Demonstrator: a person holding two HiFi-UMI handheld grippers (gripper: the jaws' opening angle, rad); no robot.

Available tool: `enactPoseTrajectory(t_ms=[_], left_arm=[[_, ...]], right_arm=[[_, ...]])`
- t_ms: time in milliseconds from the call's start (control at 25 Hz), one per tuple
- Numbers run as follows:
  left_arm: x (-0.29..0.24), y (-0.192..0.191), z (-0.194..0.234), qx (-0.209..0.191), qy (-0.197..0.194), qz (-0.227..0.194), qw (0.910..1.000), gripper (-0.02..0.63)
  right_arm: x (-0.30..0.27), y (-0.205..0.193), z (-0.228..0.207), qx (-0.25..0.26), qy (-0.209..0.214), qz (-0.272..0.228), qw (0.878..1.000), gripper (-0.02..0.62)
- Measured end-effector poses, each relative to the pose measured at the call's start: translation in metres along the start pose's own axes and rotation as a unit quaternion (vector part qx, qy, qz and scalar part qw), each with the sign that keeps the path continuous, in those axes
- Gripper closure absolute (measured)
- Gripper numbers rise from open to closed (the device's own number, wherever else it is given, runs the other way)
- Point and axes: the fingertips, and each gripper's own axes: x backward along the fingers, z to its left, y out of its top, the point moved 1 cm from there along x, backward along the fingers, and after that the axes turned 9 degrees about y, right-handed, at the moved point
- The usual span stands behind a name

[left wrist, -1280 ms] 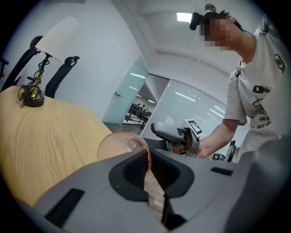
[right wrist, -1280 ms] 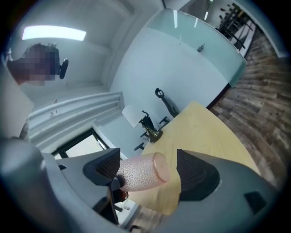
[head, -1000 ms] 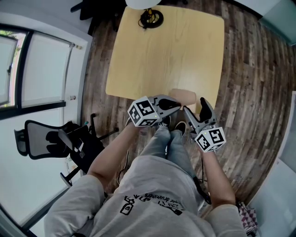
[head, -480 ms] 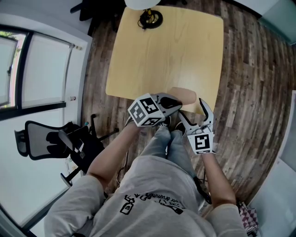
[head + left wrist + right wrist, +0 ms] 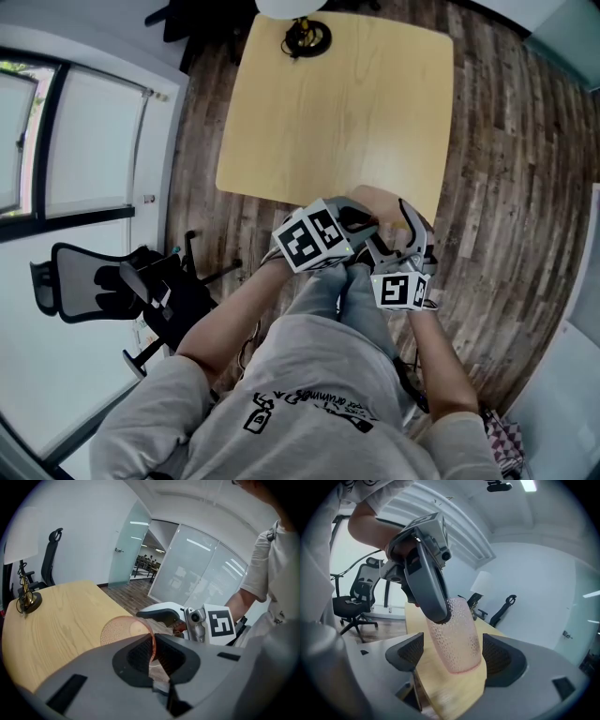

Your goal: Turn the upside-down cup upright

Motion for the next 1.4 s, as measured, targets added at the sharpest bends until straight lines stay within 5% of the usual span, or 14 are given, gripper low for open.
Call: enactPoseTrajectory(t_ms=[960, 1400], left_arm=[[-0.009, 0.003, -0.030, -0.058, 0.004, 0.048, 0.9971, 0.586], [-0.011, 0.010, -0.024, -0.069, 0.024, -0.003, 0.9973, 0.562]], right_arm=[[-0.004, -0.009, -0.001, 0.033, -0.005, 0.035, 0.999, 0.236], [-0.007, -0.014, -0.010, -0.010, -0.003, 0.026, 1.000, 0.238]])
